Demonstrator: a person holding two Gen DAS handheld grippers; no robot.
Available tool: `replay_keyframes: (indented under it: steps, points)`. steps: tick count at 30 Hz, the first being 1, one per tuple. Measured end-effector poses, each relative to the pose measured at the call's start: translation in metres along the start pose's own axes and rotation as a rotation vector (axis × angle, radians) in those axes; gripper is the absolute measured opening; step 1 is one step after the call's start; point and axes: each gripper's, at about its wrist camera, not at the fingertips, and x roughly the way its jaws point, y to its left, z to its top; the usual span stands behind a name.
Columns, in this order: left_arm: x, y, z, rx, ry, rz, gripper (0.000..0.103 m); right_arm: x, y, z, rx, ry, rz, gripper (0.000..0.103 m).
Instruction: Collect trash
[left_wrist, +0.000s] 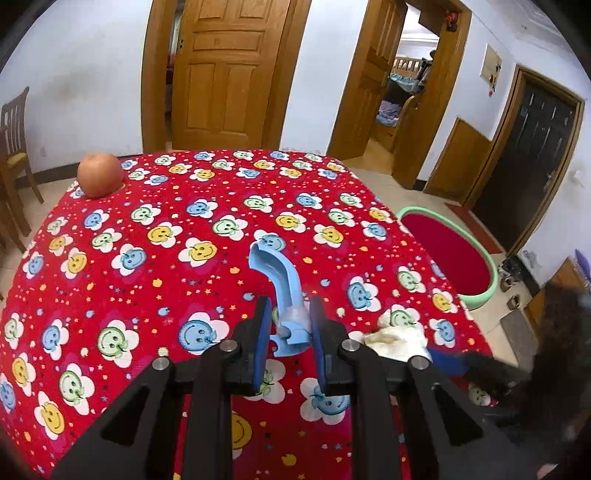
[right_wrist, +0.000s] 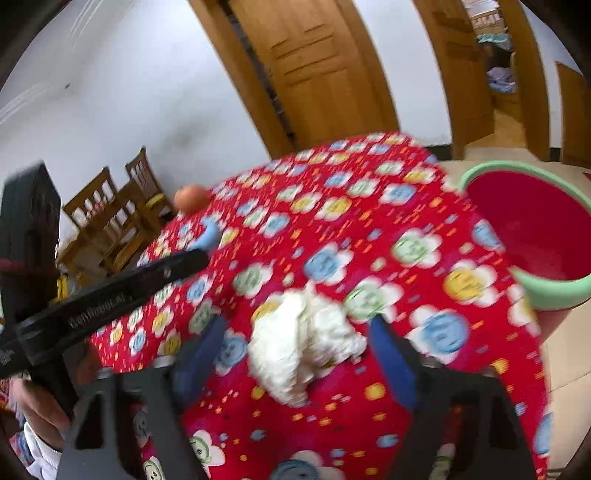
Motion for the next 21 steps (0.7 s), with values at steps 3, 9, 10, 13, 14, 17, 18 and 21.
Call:
replay_keyframes:
  steps: [3,9,10,13,14,17,18,21]
  points:
    - [-0.001,0.000,0.001,-0.004,-0.011,-0.007,0.020,0.002,0.004,-0.005,-0.008,0.005,0.022,0.035]
    - [0.003,-0.008,0.004,0.011,-0.004,-0.017,0.020,-0.009,0.006,-0.002,-0.013,-0.041,0.028,0.033]
    - [0.005,-0.012,0.005,0.017,-0.002,-0.017,0.020,-0.011,0.003,0.000,-0.006,-0.048,0.027,0.033]
    - [0.009,-0.025,0.012,0.037,-0.002,-0.023,0.020,-0.021,-0.008,0.007,0.008,-0.065,0.026,0.033]
    - [0.010,-0.029,0.014,0.041,-0.004,-0.025,0.020,-0.023,-0.012,0.011,0.006,-0.071,0.019,0.033]
    - [0.016,-0.050,0.023,0.063,-0.012,-0.039,0.020,-0.033,-0.026,0.024,0.005,-0.094,-0.007,0.033]
    - [0.020,-0.061,0.029,0.077,-0.017,-0.044,0.020,-0.035,-0.030,0.027,0.006,-0.099,-0.013,0.033]
    - [0.033,-0.089,0.043,0.108,-0.026,-0.061,0.020,-0.045,-0.053,0.043,0.015,-0.128,-0.051,0.033]
